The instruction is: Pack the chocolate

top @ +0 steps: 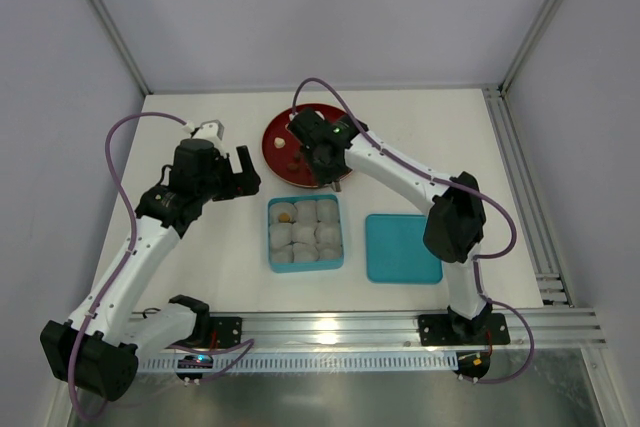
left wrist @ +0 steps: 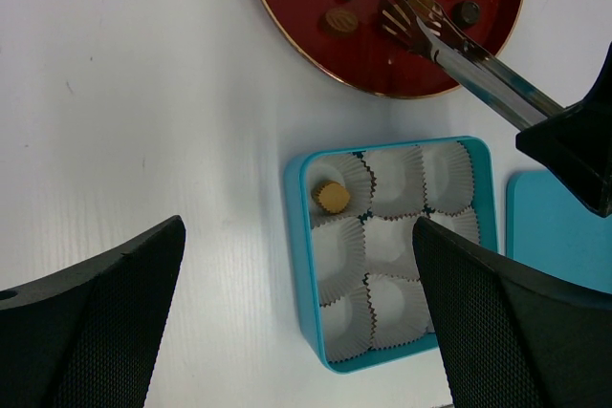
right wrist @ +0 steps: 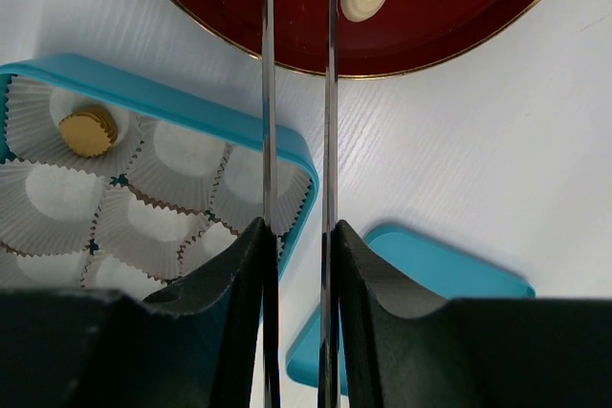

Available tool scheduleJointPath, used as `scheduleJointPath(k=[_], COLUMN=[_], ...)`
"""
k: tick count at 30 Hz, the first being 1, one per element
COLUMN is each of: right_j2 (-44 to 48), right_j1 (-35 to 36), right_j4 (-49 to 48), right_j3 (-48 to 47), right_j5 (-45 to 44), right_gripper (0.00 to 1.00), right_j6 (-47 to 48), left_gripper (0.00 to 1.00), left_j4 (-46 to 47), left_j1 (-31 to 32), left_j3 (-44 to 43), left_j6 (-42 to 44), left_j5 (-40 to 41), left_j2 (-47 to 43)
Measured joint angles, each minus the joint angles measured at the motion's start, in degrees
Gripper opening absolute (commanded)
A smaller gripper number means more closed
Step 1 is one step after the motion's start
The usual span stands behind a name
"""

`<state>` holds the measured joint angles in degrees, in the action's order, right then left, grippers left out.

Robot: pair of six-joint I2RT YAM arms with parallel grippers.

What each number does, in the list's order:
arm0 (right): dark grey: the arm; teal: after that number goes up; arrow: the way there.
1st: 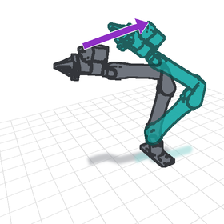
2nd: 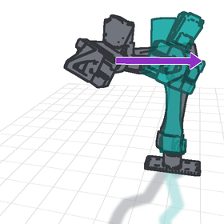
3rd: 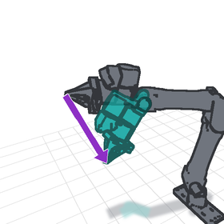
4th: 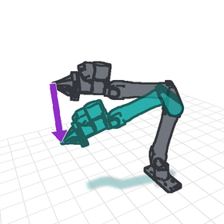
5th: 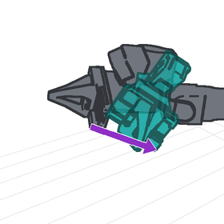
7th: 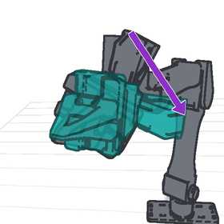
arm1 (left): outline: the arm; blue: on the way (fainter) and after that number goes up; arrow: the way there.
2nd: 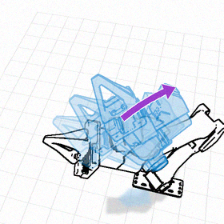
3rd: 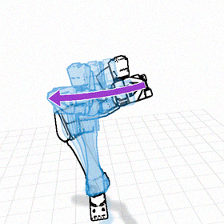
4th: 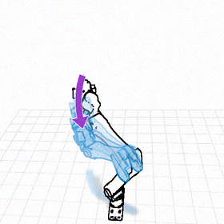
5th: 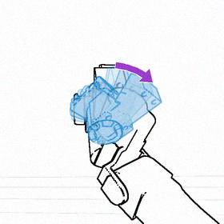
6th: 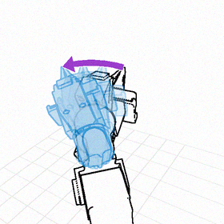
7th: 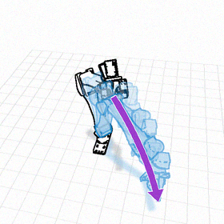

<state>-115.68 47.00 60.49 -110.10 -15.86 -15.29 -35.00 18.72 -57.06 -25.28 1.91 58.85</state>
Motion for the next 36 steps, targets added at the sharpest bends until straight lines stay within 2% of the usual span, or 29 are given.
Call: scheduleJointPath(k=[17,25,36], right_j2=[1.0,9.1,17.6], right_j1=[-0.2,0.6,6.7], right_j4=[0.9,1.2,2.6], right_j3=[-0.4,2.7,8.0], right_j5=[-0.8,-0.8,-1.9], right_gripper=[0.29,0.29,0.29], right_j6=[-0.1,-1.1,-4.4], left_gripper=[1.00,1.00,1.00], left_j4=[0.0,0.0,0.0], left_j1=[0.0,0.0,-0.1], left_j3=[0.0,0.0,0.0], left_j6=[0.0,0.0,0.0], left_j5=[0.0,0.0,0.0], left_j2=[0.0,0.0,0.0])
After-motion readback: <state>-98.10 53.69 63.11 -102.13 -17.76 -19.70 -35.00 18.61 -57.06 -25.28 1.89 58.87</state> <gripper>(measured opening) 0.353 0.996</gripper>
